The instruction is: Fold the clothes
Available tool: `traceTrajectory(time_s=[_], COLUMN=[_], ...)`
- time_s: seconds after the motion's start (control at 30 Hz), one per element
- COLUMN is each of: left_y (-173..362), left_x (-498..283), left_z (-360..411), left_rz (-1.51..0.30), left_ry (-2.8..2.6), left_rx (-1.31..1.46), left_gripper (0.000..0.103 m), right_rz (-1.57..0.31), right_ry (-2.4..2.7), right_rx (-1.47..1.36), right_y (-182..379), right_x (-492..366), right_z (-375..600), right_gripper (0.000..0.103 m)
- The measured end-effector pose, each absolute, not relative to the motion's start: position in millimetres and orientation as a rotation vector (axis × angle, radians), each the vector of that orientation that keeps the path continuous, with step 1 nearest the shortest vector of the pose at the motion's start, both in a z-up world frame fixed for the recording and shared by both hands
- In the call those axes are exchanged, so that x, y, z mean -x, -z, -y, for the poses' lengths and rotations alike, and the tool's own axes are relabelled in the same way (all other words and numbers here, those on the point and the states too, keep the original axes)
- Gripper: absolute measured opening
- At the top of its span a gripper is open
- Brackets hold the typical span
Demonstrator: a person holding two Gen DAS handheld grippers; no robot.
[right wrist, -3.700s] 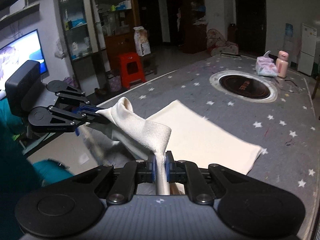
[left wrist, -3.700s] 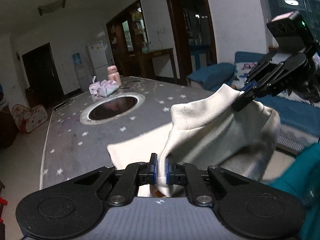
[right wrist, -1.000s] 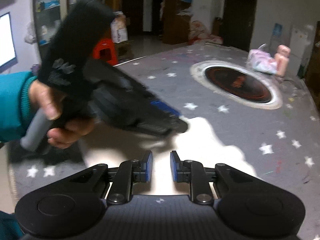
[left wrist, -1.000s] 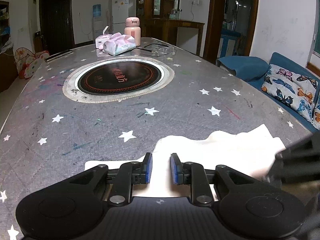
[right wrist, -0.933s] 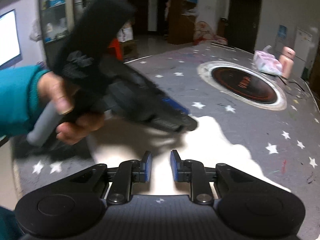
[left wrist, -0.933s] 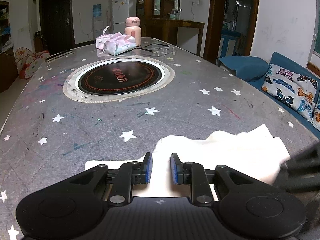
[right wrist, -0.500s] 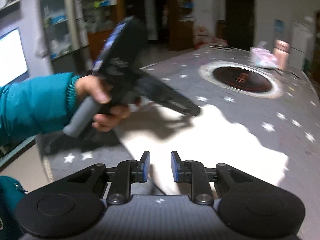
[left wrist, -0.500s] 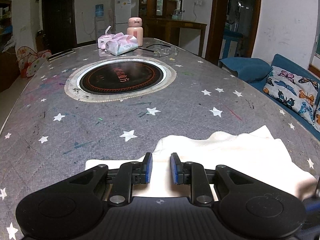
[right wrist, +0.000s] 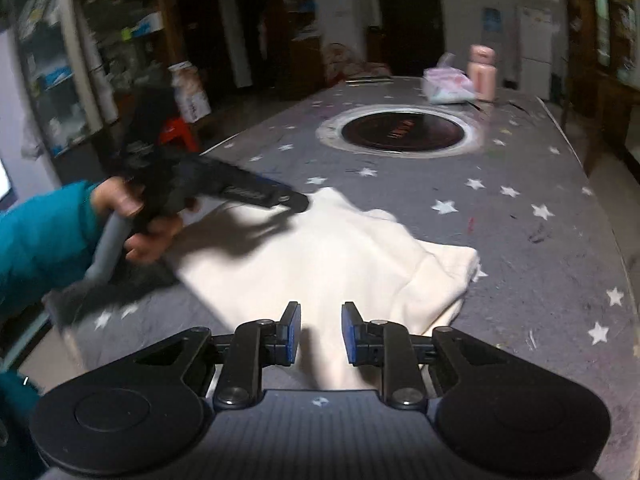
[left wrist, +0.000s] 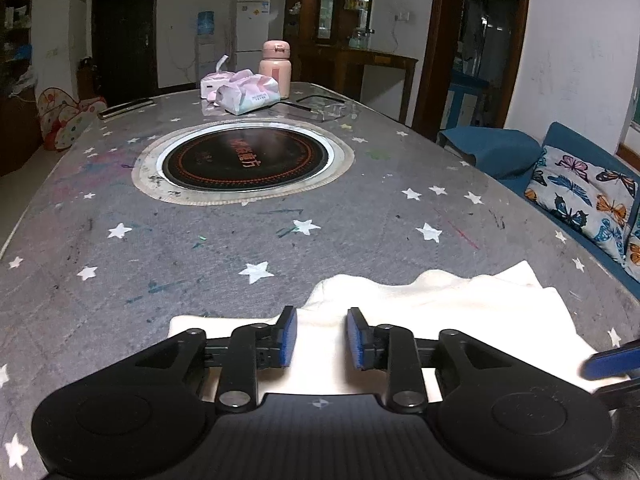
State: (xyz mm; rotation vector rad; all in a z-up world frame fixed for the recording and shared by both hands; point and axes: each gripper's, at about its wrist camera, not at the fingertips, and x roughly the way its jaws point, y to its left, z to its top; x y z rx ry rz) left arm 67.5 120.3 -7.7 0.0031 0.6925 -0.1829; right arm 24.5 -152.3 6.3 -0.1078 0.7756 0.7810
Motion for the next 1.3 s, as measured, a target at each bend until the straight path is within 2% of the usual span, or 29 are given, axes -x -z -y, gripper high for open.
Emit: traceTrajectory(time_s=[0.1,0.33,0.57,0.63,0.87,1.0,1.03,1.1,1.2,1.3], left_y=[-0.9,-1.9,2.5,8.0,2.4,5.6,7.4,9.3,11.9,11.2], left_x=[-46.7,-10.2,19.4,21.3,41.9,45.2,44.4,44.3,45.7,50.7], left_z=[-121.0,-133.9,-149.5,-158.0,-164.7,-165.6,-167.2,-168.8,-169.0,-164.9], left_rz=[-0.659,-0.666,-0.693,-0.707,-0.679,-0.689,-0.696,-0.709,-0.735,-0.743], left_ry=[0.184,0.178,0.162,0.142,0.104,0.083,0.075,0.077,0.098,0.110], left_rx=[-0.023,-0.007,0.026,0.043,0.038,0.043,0.054,0.082,0.120,0.129], left_gripper=[0.032,0.032,0.031,0.034,0.033,0.045,0.045,0.044,0.035,0.032], right_rz=[-0.816,-0.723,-0.766,-0.764,-0.742,-0.714,-0.709,-0.697,-0.703,-0.717], right_ry=[-0.762,-0.775,-0.756,-0.749,-0.741,-0.798,-0.810,-0.832,-0.863,-0.848], right_rx=[0.113,0.149,0.159,0.167,0.199,0.213,0.222,0.243,0.289,0.310], right_y=[2.2,-21.5,-0.8,0.3,-1.6,-14.0,-14.9,-16.2,-8.9,-0.6], right_x=[-31.8,-62.2,-109.6,-109.6,-101.8,-70.9,-61.5,-42.7,-21.6,-16.5], right_z=[154.2,137.9,103.5,102.9,103.6,108.1,108.6,109.5,109.6,117.7], right_gripper=[0.021,0.021,0.021,0.020,0.021,0.022,0.022,0.022,0.022,0.023])
